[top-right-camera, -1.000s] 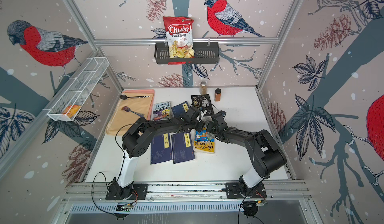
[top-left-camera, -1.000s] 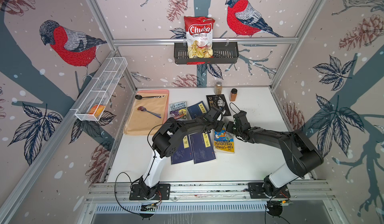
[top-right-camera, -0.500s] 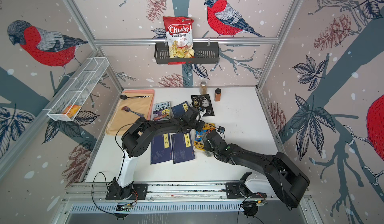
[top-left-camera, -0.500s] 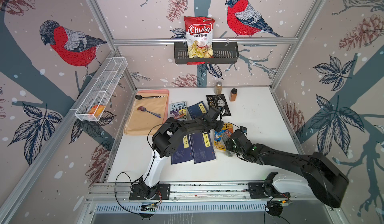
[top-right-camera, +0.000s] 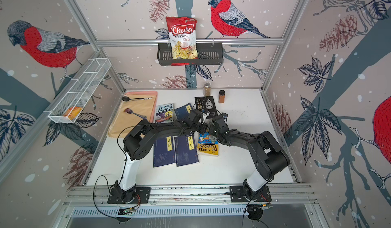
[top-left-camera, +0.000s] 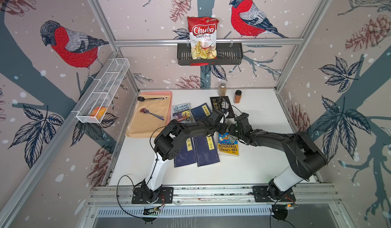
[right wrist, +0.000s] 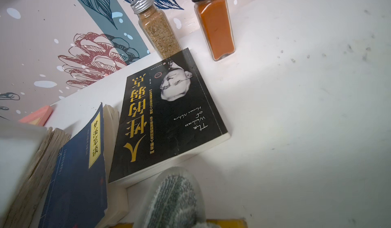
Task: Wipe the cover of the book
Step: Wipe the dirt from the cover of the book.
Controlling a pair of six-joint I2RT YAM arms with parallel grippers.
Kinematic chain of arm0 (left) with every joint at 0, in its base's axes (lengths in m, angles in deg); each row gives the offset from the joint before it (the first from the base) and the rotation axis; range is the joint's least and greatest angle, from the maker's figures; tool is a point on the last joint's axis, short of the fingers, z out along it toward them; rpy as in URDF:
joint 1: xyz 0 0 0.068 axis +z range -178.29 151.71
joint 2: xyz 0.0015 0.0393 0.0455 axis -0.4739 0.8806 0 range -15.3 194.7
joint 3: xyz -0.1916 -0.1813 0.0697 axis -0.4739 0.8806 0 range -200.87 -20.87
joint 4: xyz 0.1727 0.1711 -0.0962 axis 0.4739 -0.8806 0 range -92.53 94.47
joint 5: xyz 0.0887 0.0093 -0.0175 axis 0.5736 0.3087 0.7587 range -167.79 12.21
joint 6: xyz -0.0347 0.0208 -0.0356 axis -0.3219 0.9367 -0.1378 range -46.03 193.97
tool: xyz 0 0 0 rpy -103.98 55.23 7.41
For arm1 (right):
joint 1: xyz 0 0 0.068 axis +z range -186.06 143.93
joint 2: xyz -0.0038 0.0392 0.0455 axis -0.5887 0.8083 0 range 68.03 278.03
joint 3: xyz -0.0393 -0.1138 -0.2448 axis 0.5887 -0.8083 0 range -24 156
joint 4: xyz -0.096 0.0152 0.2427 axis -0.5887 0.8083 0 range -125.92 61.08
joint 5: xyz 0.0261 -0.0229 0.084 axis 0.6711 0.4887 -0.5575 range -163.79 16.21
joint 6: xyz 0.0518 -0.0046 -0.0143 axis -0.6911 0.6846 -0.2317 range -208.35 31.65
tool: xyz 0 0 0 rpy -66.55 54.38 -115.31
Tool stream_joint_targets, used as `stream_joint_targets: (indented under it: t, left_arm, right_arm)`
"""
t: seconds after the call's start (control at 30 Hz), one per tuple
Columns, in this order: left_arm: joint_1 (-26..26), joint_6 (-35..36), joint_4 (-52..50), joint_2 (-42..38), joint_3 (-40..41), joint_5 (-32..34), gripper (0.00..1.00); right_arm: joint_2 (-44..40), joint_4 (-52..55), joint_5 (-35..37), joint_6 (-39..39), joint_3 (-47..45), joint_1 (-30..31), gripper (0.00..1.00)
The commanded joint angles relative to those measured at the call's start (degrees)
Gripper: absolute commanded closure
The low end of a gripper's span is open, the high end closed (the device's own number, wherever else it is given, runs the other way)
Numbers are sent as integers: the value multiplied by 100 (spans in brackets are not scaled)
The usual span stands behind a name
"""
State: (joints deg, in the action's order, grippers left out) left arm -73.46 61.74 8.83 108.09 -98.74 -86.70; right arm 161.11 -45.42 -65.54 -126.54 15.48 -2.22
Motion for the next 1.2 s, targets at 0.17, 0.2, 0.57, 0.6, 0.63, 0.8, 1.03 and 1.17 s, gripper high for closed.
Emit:
stream_joint_targets:
  t: [0.17,0.2,0.57,0.6,0.63,0.8,1.03,1.17]
  left_arm:
    - [8,-61,-1865,214,76,-50,100]
    - [8,-67,-1840,191,100,-58,100]
    - [18,-48,-1825,-213,208,-141,100]
    - [25,-58,-1814,-251,228,-161,100]
    - [26,-55,-1805,-276,239,-181,100]
    - [52,-97,-1789,-359,261,-182,100]
    - [237,50,-1982,-304,82,-77,100]
    - [392,114,-1971,-263,169,-76,100]
  right_arm:
    - [-1061,1908,-343,-925,-1117,1194,96]
    - [-1190,1874,-365,-1022,-1239,1251,96]
    - [-302,890,-712,-198,-832,81,97]
    - [-187,829,-724,-121,-748,-7,97]
    - [-60,809,-720,-51,-647,-71,97]
    - [51,850,-830,65,-585,40,97]
    - [-695,1289,-686,5,-1045,474,97]
    - [-1238,1810,-549,-38,-1043,844,96]
